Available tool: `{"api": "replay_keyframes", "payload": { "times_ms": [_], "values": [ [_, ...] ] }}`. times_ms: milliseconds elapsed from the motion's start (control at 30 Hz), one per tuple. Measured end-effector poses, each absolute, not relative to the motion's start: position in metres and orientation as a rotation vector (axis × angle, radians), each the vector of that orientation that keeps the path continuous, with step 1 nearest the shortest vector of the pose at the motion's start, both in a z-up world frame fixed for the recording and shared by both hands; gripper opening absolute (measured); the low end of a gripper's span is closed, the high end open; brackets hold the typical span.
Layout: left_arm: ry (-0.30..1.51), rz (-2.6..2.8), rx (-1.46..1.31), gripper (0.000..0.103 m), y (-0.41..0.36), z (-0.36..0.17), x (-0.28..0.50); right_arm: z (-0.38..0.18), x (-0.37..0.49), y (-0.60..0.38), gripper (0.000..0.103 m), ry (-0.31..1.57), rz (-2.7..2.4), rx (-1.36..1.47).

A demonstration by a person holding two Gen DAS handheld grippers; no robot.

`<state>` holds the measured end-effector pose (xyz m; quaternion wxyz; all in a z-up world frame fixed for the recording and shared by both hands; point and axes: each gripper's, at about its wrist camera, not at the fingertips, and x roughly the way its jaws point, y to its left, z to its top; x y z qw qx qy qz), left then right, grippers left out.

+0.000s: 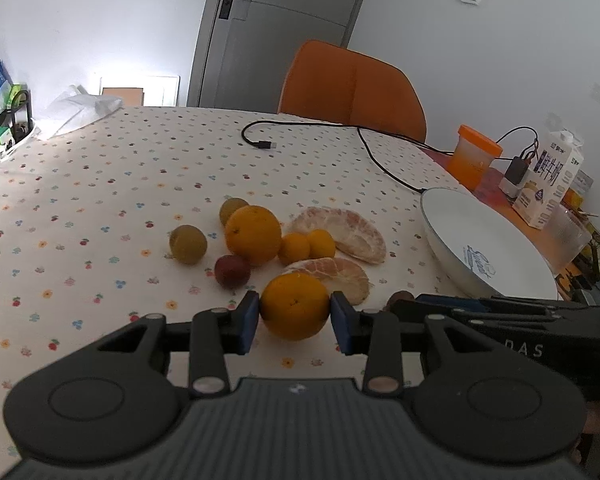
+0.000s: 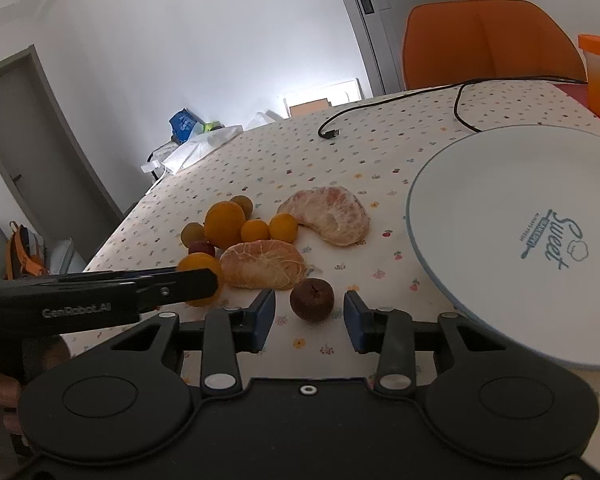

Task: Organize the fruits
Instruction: 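Grasp the small brown fruit with the right tool while the left tool lifts the orange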

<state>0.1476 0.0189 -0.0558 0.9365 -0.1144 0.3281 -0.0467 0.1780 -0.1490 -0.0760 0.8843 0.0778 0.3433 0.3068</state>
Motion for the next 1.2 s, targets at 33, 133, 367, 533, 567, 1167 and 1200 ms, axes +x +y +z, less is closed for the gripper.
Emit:
{"api": "replay_keyframes", "payload": {
  "times_ms": [33, 133, 367, 533, 567, 1167, 1200],
  "values": [
    [0.669, -0.095, -0.234, 0.037, 0.020, -0.055, 0.147, -0.076, 0.178, -0.149, 0.038, 0.714, 0.640, 0.163],
    [0.664, -0.095, -0.232, 0.037, 0.020, -0.054, 0.145, -0.077, 0.179, -0.146, 0.030, 0.715, 0.647, 0.151],
    [0.650, -0.099, -0.220, 0.037, 0.018, -0.047, 0.142, -0.070, 0.173, -0.145, 0.023, 0.687, 0.667, 0.131],
    [0.634, -0.114, -0.199, 0.037, 0.007, -0.040, 0.141, -0.061, 0.167, -0.157, 0.023, 0.651, 0.652, 0.145],
    [0.633, -0.118, -0.196, 0.037, 0.004, -0.039, 0.141, -0.060, 0.166, -0.160, 0.023, 0.646, 0.648, 0.150],
    [0.615, -0.220, -0.110, 0.037, -0.054, -0.028, 0.154, -0.055, 0.151, -0.221, 0.023, 0.563, 0.527, 0.233],
    [0.614, -0.227, -0.106, 0.037, -0.059, -0.028, 0.156, -0.055, 0.150, -0.225, 0.023, 0.560, 0.519, 0.237]
  ]
}}
